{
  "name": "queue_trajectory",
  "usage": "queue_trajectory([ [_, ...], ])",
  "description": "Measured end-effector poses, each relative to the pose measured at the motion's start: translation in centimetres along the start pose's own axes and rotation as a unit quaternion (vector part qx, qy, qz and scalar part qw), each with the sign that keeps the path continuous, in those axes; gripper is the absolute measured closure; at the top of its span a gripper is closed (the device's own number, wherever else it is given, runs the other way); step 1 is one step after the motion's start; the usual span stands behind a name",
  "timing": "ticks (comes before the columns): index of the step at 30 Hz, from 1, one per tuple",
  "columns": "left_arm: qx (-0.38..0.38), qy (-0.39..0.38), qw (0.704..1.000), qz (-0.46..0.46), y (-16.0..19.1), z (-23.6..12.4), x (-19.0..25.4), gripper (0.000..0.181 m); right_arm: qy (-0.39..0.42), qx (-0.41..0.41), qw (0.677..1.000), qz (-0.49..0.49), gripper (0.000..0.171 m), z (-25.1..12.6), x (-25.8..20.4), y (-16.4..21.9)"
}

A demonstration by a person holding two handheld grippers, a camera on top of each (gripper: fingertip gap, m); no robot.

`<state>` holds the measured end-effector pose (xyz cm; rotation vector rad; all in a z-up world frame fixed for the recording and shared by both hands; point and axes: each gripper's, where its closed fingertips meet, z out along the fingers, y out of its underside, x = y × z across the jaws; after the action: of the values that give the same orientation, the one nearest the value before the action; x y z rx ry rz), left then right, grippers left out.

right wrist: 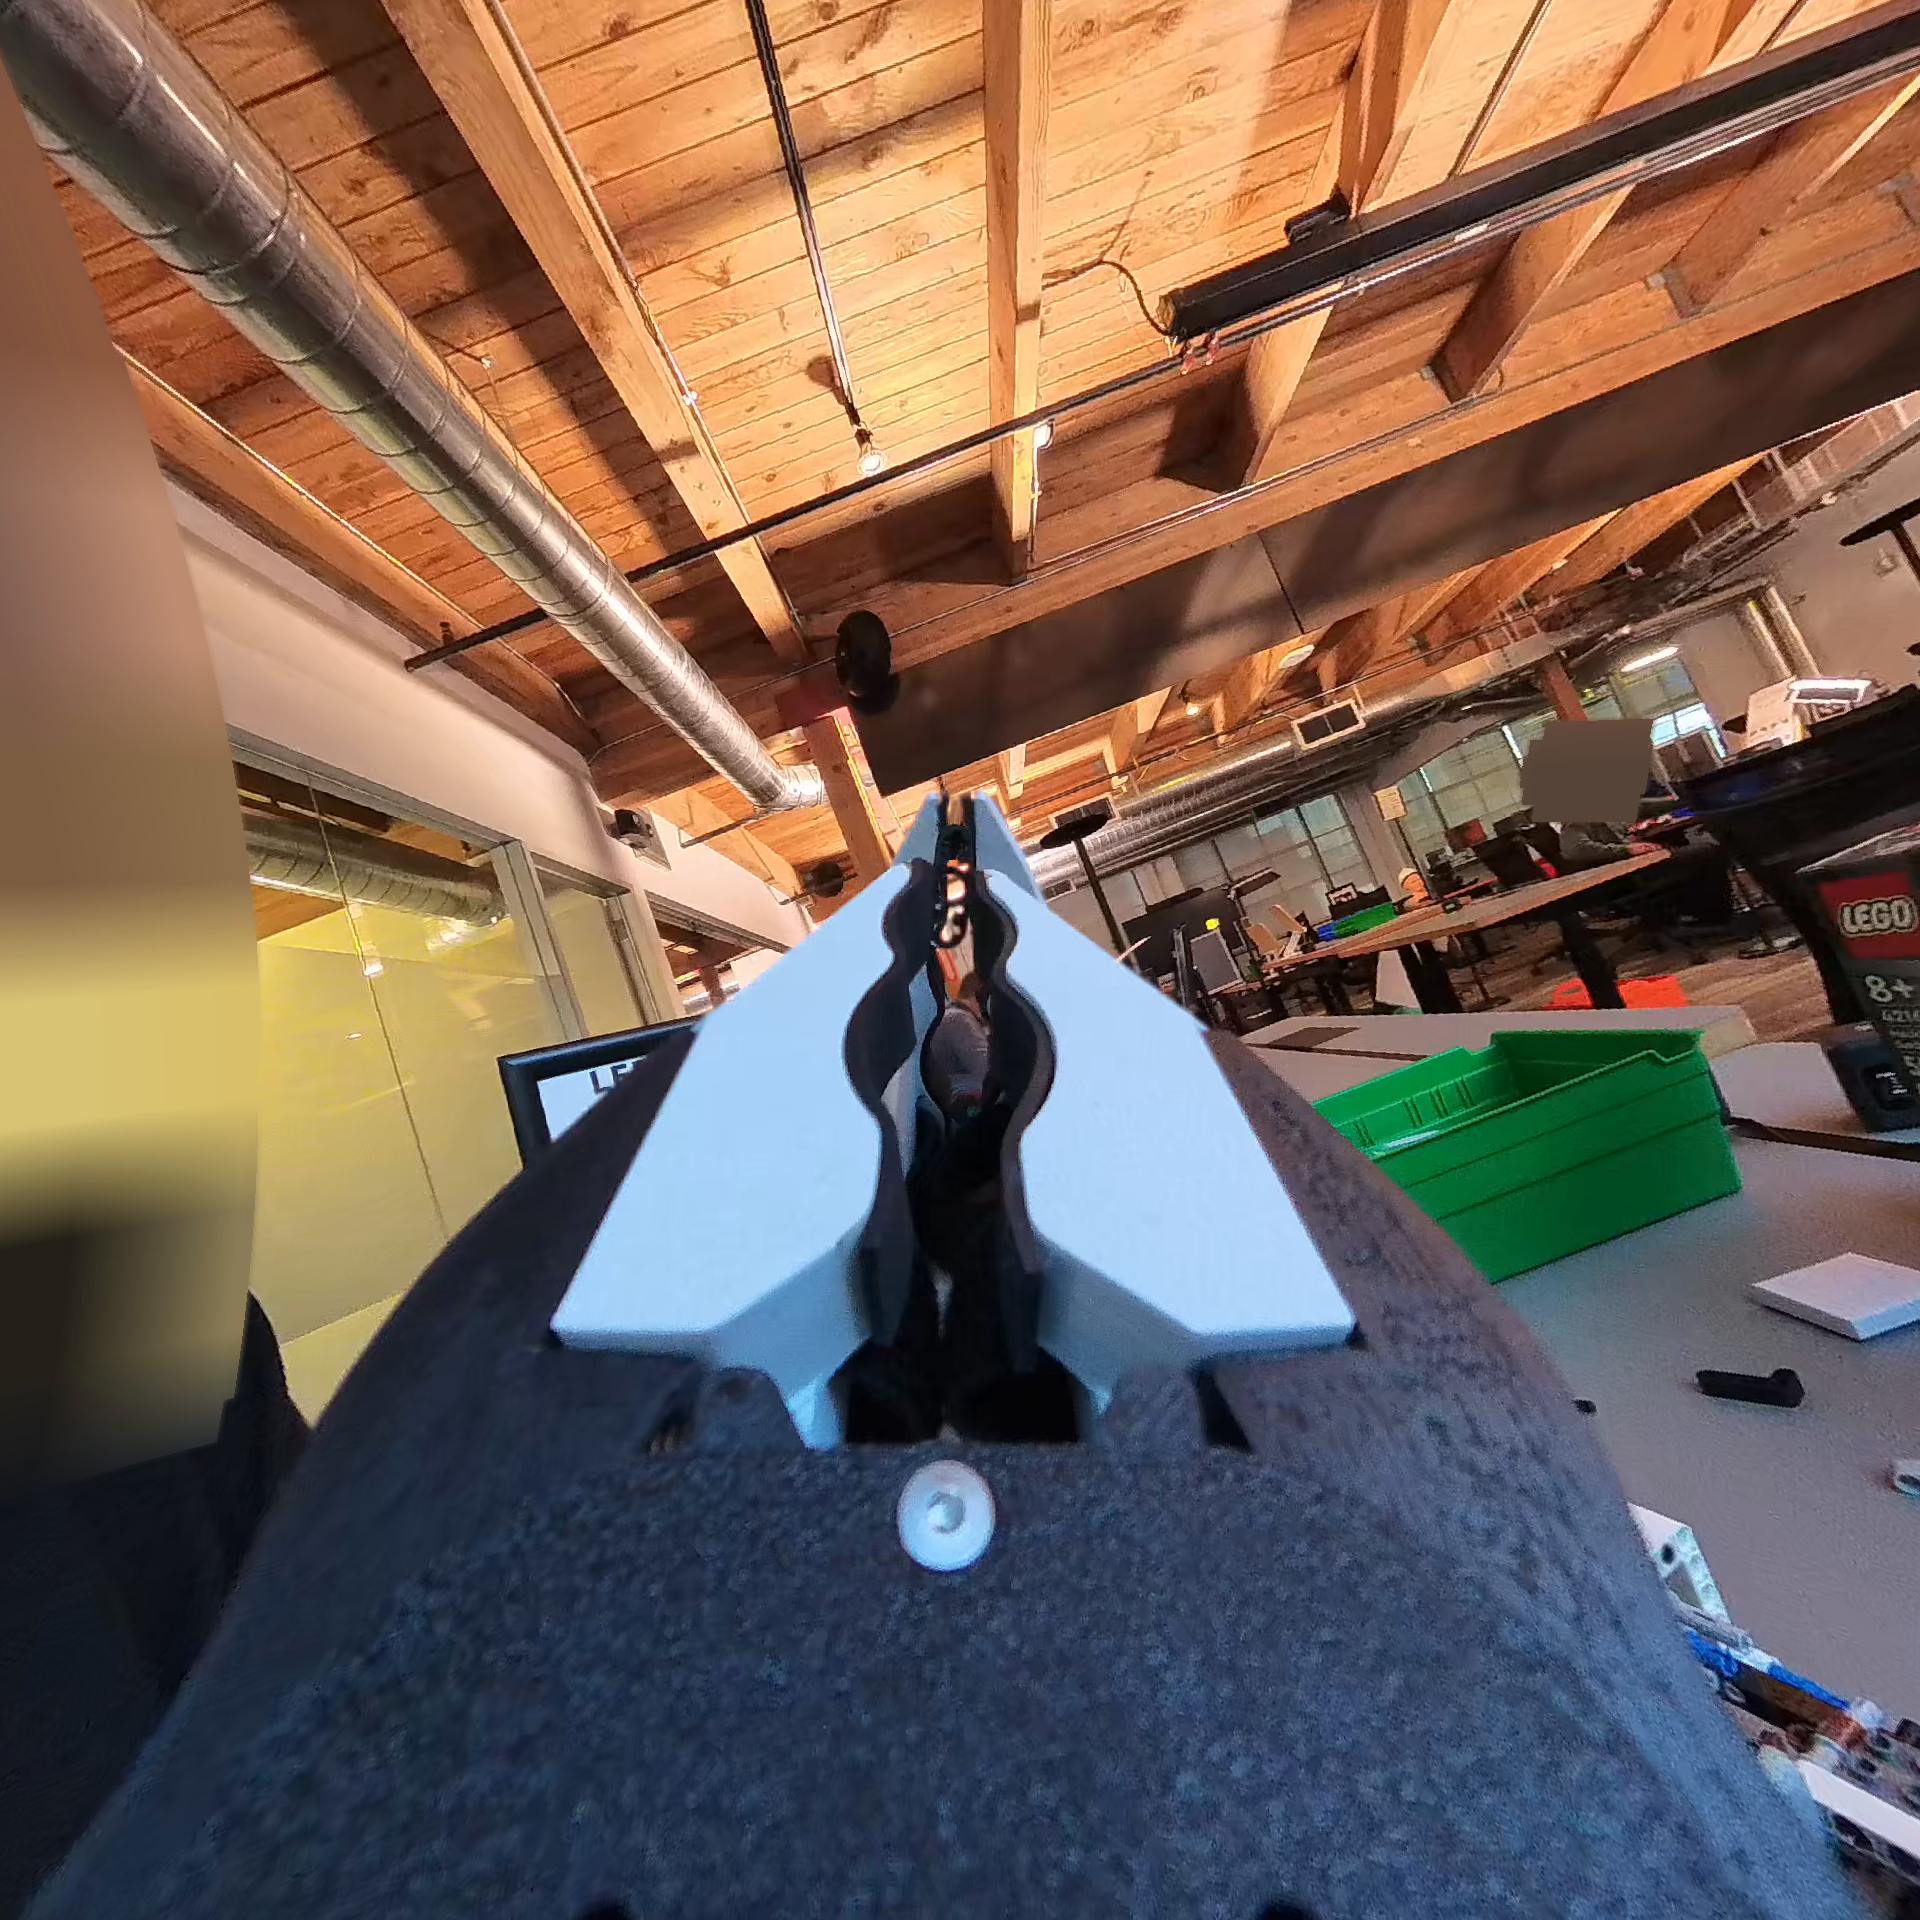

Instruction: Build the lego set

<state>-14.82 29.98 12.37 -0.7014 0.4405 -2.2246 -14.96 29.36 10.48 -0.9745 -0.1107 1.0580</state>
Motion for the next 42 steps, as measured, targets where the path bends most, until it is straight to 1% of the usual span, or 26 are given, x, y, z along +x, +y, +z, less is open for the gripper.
queue_trajectory([
  [3,-0.009,-0.007,1.000,0.000,0.2,-0.1,-0.3,0.179,0.001,-0.010,1.000,0.006,0.165,0.1,0.3,0.3],
  [6,-0.021,-0.020,0.999,0.016,0.5,-0.1,-0.5,0.179,-0.013,-0.004,1.000,0.028,0.166,0.0,0.4,0.5],
  [9,-0.035,-0.022,0.999,0.008,0.7,-0.1,-0.7,0.179,-0.014,-0.005,0.999,0.030,0.166,-0.2,0.5,0.5],
  [15,-0.082,-0.029,0.996,0.001,1.1,0.2,-0.7,0.179,-0.016,-0.012,1.000,-0.005,0.166,-0.4,0.4,0.3],
  [22,-0.131,-0.034,0.991,-0.017,1.8,0.0,-1.3,0.179,-0.028,-0.022,0.999,0.034,0.166,-0.7,0.8,0.5],
  [26,-0.161,-0.038,0.986,-0.001,2.0,-0.1,-1.4,0.179,-0.025,-0.027,0.999,0.026,0.166,-0.8,1.0,0.6],
  [30,-0.213,-0.038,0.976,0.034,2.3,-0.3,-1.2,0.180,-0.017,-0.076,0.997,-0.014,0.166,-0.9,1.1,0.9],
  [37,-0.316,-0.012,0.948,0.027,3.2,-1.1,-0.5,0.179,-0.025,-0.191,0.979,-0.068,0.167,-1.6,0.6,1.8],
  [39,-0.339,-0.003,0.940,0.031,3.4,-1.3,-0.3,0.180,-0.021,-0.206,0.975,-0.085,0.167,-1.8,0.5,2.1],
  [42,-0.363,0.000,0.930,0.051,3.6,-1.5,-0.1,0.180,-0.028,-0.211,0.975,-0.071,0.167,-1.9,0.3,2.3],
])
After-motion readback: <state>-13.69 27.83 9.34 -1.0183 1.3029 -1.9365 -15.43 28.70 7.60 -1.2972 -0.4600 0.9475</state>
